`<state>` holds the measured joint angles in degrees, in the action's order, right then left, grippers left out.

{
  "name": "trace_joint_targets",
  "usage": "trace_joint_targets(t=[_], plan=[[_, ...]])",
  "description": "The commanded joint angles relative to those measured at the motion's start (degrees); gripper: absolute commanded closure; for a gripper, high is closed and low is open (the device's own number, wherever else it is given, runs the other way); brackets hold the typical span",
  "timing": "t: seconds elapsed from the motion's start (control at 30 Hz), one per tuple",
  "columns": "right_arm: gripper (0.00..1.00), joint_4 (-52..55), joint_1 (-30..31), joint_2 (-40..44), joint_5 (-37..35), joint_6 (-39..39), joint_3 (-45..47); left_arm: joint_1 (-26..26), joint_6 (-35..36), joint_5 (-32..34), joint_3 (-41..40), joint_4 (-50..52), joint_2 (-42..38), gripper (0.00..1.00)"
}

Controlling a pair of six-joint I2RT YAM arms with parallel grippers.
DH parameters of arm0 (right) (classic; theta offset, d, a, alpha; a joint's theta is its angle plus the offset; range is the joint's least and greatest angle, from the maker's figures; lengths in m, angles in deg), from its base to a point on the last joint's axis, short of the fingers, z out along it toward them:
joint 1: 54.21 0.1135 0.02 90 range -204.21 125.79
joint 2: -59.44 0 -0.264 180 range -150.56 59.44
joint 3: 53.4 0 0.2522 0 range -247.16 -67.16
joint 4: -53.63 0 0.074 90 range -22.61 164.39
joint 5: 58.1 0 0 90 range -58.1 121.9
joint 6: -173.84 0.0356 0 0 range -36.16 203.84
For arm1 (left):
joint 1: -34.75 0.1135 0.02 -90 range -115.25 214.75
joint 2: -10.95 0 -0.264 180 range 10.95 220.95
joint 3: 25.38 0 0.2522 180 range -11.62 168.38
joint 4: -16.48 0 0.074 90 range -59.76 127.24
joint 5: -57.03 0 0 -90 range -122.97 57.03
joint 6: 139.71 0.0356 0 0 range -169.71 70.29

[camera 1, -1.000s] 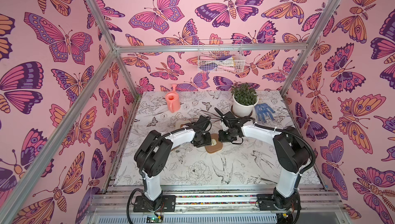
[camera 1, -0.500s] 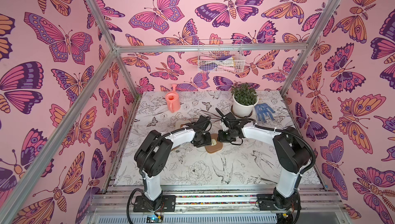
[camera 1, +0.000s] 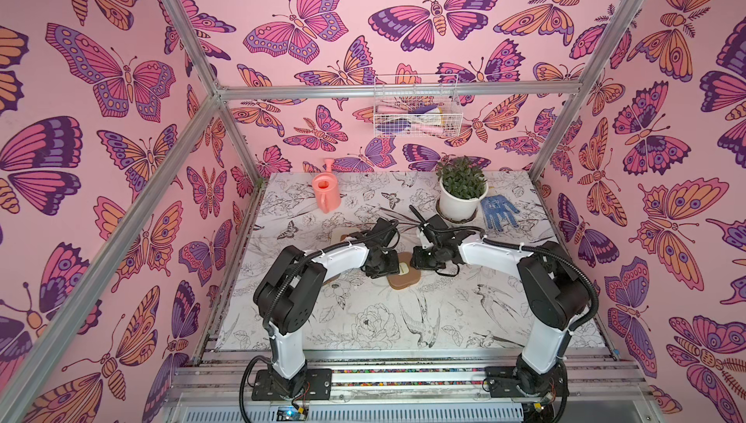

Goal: Organize nail clipper sets
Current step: Close the storage box at the center of the board.

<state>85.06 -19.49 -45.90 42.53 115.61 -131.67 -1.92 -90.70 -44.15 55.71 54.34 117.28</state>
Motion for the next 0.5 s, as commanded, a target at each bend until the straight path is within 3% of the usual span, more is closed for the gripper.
trace_joint_targets(t=[0.0,0.47], plan=[[0.66,7.44,0.75,-4.08,-3.25,0.75,3.73,-0.37,0.47,-0.60,-0.09,1.74,2.63,0.49],[0.67,6.49,0.78,-5.84,-2.92,2.16,6.03,-0.38,0.45,-0.93,0.17,1.74,2.84,0.49]])
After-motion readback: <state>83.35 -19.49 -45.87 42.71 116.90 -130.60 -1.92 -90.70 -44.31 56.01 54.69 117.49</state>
